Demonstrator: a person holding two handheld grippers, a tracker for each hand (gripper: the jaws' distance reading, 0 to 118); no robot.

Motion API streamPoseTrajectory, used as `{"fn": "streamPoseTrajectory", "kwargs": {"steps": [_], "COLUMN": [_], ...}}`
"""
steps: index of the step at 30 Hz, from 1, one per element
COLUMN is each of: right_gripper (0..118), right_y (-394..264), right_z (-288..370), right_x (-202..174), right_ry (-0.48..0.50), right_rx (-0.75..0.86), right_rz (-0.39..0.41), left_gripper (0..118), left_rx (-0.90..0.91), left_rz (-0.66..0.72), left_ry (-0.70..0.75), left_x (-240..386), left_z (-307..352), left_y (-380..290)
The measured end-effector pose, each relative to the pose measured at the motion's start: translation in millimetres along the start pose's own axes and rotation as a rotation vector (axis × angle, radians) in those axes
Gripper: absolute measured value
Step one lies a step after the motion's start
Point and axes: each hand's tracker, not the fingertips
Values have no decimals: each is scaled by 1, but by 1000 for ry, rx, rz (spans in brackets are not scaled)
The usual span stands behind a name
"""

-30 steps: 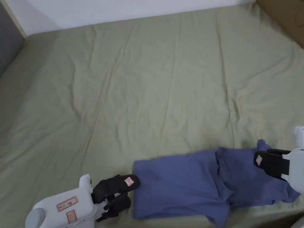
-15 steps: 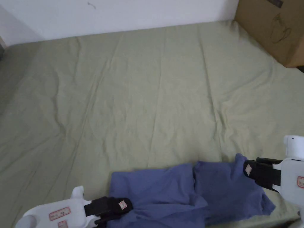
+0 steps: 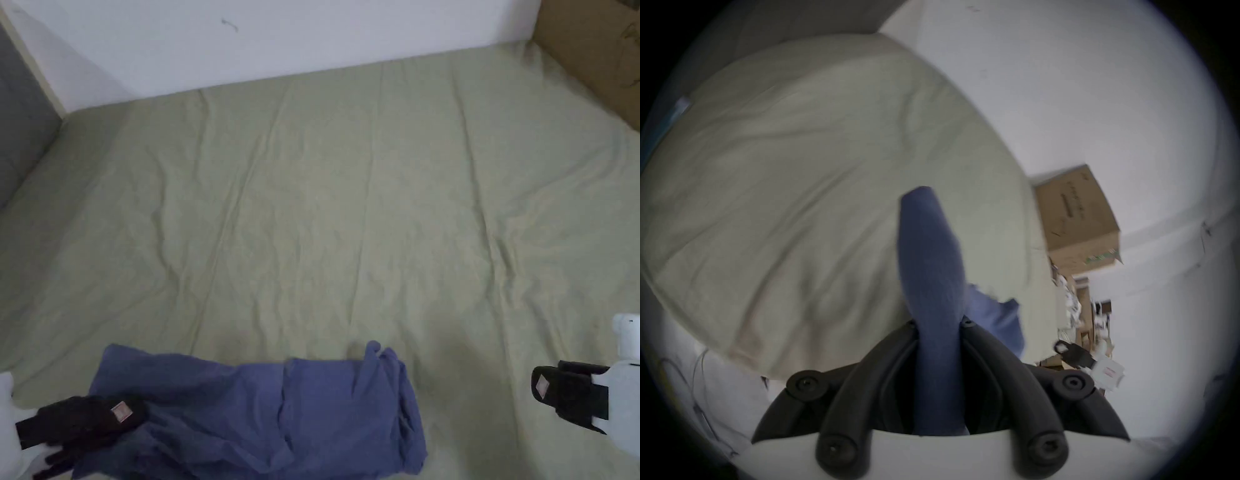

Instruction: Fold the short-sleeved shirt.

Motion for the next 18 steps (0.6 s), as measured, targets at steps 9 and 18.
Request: {"fn": "streamPoseTrajectory", "kwargs": {"steps": [9, 18], "right_gripper": [2, 2], "right_y": [1, -14], "right_z": [8, 20], "right_x": [20, 67], "right_ry": [5, -53], "right_rx": [25, 35], "right_rz": [-25, -156], "left_gripper": [12, 95], "left_rx": [-269, -438], "left_rz": [-299, -283], "left_ry": [-53, -4], "left_x": [147, 152], "left_z": [-116, -197], "left_y": [-41, -72]}}
